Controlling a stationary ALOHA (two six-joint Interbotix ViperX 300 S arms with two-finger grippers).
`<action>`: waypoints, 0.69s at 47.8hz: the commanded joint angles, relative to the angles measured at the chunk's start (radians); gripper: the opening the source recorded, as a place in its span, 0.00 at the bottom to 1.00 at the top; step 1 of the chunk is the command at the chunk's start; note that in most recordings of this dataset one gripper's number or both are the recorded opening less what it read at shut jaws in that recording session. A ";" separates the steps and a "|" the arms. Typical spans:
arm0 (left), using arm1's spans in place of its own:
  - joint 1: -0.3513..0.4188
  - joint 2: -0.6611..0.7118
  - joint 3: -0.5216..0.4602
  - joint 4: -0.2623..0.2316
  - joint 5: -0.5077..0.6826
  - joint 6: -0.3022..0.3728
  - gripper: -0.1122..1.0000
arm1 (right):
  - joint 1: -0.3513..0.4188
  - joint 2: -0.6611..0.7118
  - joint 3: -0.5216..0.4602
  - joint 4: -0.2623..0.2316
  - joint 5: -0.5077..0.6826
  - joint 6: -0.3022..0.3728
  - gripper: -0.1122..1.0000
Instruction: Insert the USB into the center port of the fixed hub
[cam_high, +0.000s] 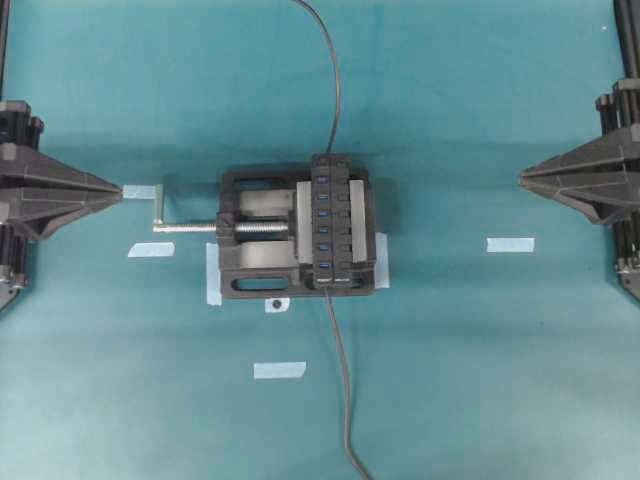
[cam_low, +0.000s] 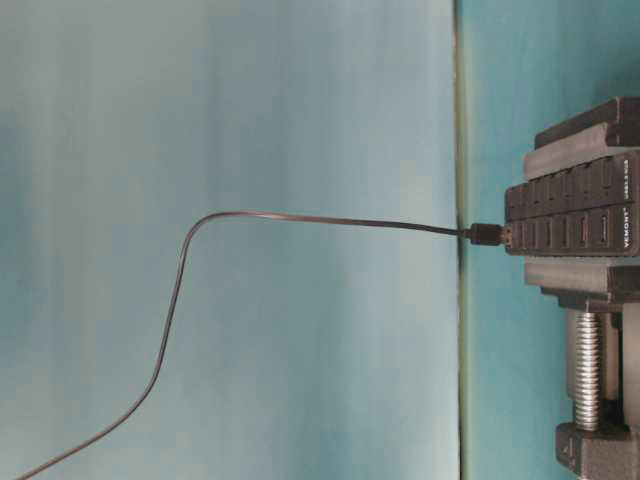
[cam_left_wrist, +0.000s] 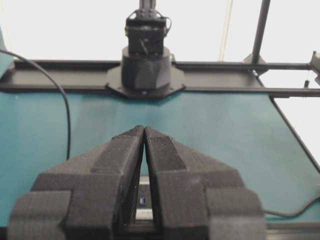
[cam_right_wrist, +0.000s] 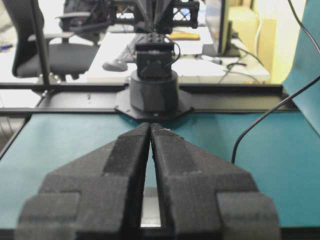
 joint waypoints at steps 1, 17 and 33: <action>-0.005 0.003 -0.006 0.003 -0.008 -0.028 0.22 | -0.006 0.006 0.003 0.003 -0.006 0.003 0.25; -0.014 0.003 -0.029 0.003 0.118 -0.063 0.10 | -0.044 -0.034 0.018 0.087 0.147 0.112 0.09; -0.015 0.017 -0.034 0.003 0.253 -0.072 0.10 | -0.071 -0.021 -0.041 0.087 0.387 0.143 0.09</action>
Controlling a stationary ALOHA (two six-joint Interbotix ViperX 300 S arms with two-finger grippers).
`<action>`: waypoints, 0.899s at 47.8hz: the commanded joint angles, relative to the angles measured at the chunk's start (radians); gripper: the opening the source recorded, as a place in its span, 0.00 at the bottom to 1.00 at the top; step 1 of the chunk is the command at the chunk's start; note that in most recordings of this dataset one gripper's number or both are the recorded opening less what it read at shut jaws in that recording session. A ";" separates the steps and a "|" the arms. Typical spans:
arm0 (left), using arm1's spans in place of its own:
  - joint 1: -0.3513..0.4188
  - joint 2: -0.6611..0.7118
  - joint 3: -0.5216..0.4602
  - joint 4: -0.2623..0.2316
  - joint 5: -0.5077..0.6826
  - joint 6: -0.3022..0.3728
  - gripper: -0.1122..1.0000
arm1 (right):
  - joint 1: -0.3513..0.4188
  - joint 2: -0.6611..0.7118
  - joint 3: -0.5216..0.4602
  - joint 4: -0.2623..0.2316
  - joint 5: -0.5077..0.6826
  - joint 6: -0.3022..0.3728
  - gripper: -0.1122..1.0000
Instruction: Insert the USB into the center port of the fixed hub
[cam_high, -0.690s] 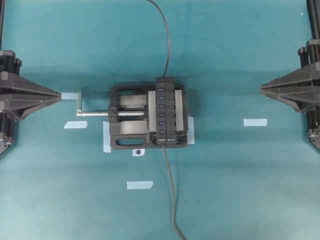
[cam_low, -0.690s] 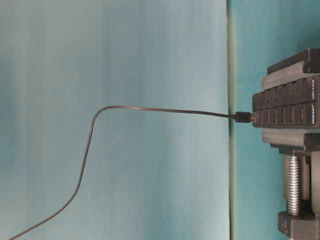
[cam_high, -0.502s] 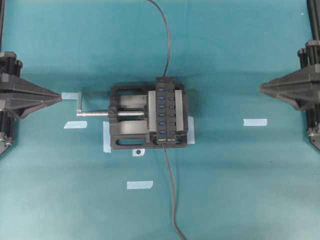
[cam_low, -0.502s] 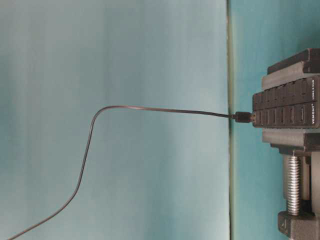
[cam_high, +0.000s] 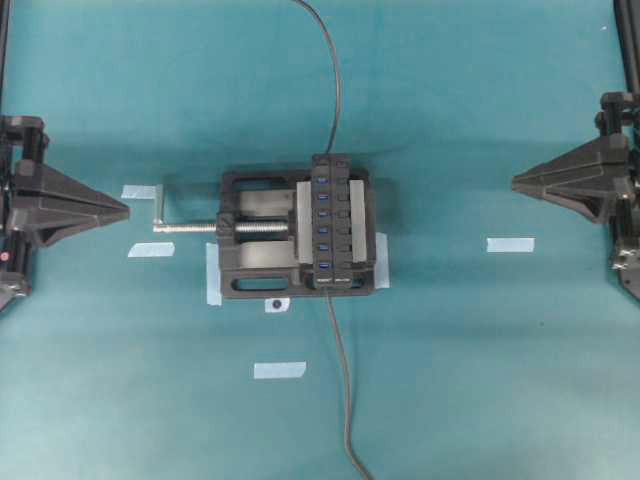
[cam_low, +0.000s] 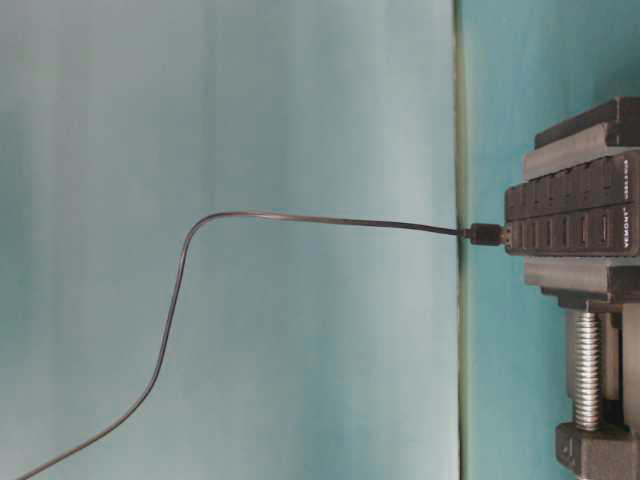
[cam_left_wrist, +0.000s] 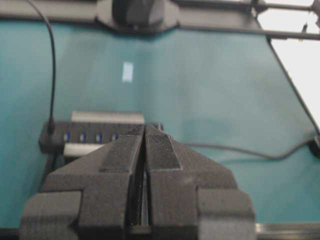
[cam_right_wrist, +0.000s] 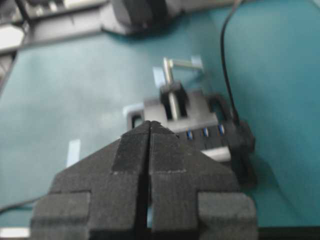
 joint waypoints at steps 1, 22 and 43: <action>-0.003 0.015 -0.015 0.002 0.021 -0.006 0.10 | -0.017 0.015 -0.043 0.002 0.064 0.034 0.09; -0.003 0.044 -0.044 0.002 0.189 -0.015 0.10 | -0.057 0.048 -0.110 -0.041 0.284 0.058 0.09; -0.018 0.115 -0.074 0.002 0.195 -0.014 0.10 | -0.083 0.270 -0.262 -0.137 0.419 0.048 0.09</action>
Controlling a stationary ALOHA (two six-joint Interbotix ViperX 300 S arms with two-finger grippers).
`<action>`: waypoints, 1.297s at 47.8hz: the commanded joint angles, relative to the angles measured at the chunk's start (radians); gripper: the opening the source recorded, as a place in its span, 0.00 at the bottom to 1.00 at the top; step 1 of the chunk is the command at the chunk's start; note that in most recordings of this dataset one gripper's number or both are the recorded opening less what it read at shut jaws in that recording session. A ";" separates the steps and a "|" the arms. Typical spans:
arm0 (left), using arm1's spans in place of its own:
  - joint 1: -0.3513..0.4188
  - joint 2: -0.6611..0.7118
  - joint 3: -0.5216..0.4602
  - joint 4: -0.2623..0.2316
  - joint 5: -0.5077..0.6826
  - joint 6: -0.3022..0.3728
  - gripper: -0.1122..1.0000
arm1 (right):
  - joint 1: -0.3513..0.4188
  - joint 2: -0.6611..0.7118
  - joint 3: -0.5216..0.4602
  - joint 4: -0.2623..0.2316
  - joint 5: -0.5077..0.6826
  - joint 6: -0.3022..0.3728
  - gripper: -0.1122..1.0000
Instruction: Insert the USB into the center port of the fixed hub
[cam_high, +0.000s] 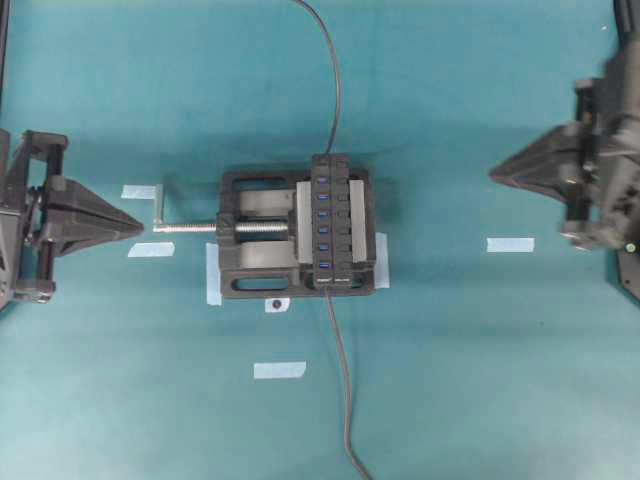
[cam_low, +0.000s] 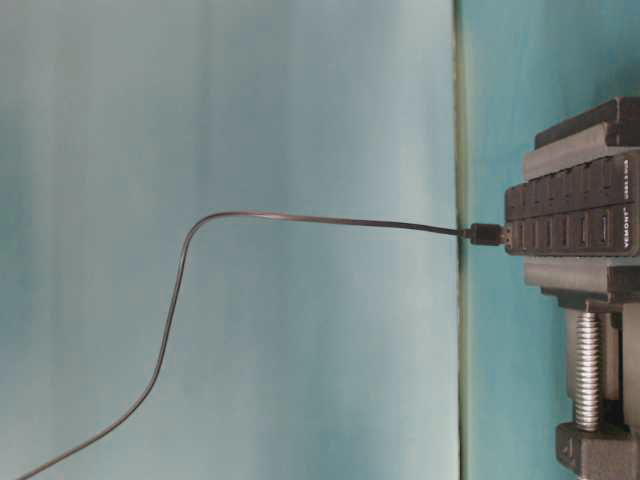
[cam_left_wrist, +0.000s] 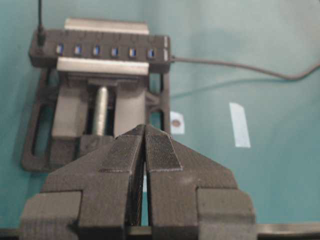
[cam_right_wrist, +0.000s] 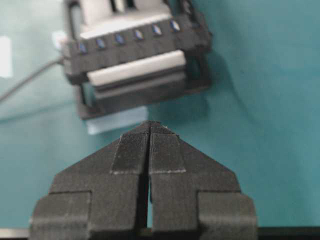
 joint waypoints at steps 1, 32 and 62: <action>-0.012 0.012 -0.034 0.002 0.000 0.002 0.10 | -0.017 0.029 -0.046 -0.009 0.002 0.002 0.08; -0.023 0.015 -0.046 0.002 0.021 0.003 0.10 | -0.072 0.299 -0.172 -0.011 -0.077 -0.104 0.08; -0.023 0.028 -0.048 0.002 0.029 0.003 0.10 | -0.080 0.566 -0.313 -0.012 -0.103 -0.198 0.08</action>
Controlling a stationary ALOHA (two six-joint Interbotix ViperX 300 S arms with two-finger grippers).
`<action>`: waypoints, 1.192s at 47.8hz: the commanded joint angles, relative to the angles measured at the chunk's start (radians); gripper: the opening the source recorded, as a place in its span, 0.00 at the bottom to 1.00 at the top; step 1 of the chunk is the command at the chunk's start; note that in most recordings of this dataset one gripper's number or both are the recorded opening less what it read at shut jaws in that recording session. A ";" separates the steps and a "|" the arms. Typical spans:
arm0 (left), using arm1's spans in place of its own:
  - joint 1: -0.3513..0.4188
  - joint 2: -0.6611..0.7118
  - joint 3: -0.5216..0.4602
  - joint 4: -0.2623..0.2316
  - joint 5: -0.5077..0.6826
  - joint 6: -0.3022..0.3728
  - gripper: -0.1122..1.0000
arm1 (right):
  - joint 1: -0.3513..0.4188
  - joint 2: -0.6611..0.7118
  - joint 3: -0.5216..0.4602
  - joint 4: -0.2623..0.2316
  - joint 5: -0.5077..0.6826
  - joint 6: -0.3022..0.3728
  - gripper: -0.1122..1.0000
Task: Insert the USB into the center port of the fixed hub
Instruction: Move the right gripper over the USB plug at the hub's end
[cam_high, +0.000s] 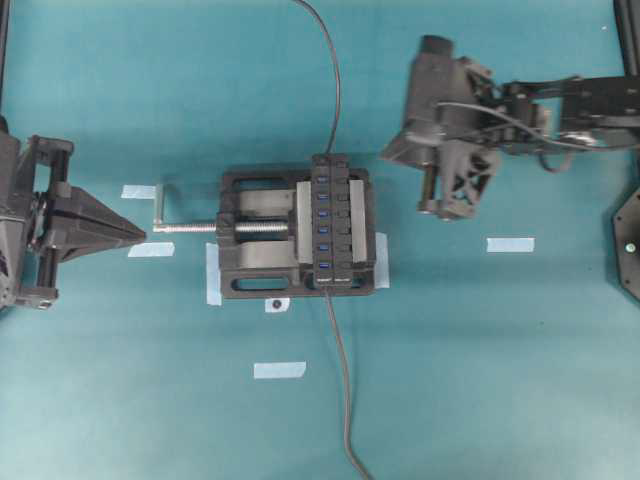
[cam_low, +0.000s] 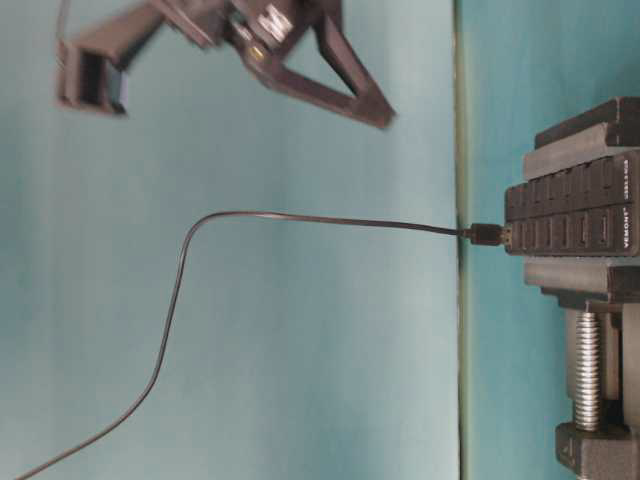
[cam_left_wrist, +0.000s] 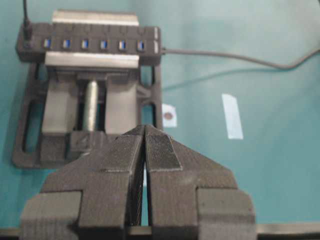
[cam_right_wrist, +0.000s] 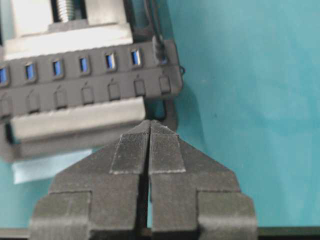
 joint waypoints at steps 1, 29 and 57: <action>-0.003 0.006 -0.031 0.002 -0.003 -0.002 0.10 | -0.005 0.020 -0.037 -0.002 -0.009 -0.012 0.08; -0.003 0.011 -0.029 0.002 0.008 -0.003 0.10 | -0.005 0.130 -0.109 -0.002 -0.026 -0.038 0.08; -0.003 0.008 -0.020 0.002 0.008 -0.006 0.10 | -0.005 0.190 -0.133 -0.002 -0.043 -0.043 0.08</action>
